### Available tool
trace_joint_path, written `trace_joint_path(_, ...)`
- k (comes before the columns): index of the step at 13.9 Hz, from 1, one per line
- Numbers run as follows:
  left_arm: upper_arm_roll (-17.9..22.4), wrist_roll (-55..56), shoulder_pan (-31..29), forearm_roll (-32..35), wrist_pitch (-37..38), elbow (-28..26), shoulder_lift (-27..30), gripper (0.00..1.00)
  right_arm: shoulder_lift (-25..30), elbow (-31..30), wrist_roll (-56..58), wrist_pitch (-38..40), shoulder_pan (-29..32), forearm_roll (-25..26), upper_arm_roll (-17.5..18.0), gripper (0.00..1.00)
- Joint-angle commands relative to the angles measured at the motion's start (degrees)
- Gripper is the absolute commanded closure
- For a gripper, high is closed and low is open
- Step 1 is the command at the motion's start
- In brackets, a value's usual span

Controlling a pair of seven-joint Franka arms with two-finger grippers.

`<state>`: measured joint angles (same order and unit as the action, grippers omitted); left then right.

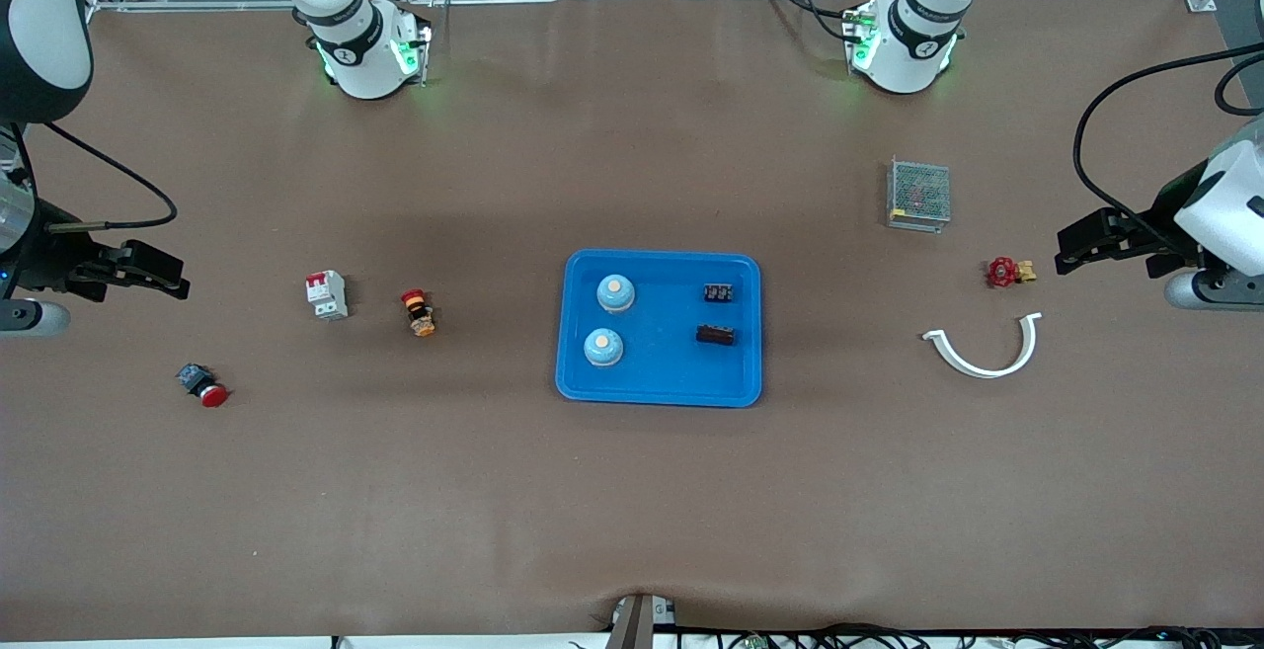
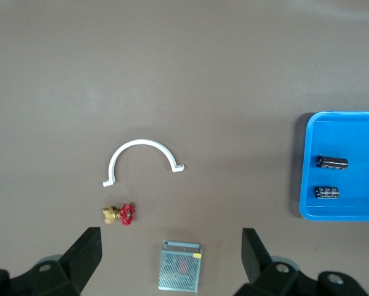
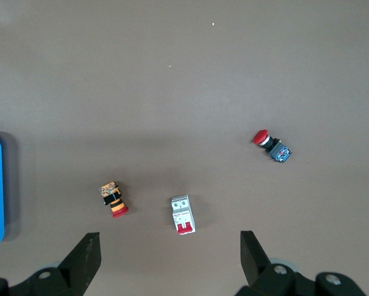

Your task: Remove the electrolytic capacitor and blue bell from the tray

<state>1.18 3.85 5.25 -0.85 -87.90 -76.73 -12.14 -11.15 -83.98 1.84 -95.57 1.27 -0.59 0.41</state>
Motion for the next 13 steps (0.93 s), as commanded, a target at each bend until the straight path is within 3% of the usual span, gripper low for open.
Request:
trace_joint_path(1, 0.31, 6.32, 0.12, 0.15, 2.30, -0.88, 0.80, 0.00, -0.53, -0.04, -0.87, -0.32, -1.44, -0.20, 0.12, 0.00)
trace_joint_path(9, 0.49, 19.60, -1.64, -0.29, 7.13, -2.20, 2.92, 0.00, -4.14, -0.05, -13.34, -3.39, -8.91, -0.55, 0.12, 0.00)
trace_joint_path(13, 0.32, 20.93, -8.48, -2.22, 7.31, -2.11, 4.14, 0.00, -5.63, -0.31, -19.48, -5.41, -13.04, -0.64, 0.12, 0.00)
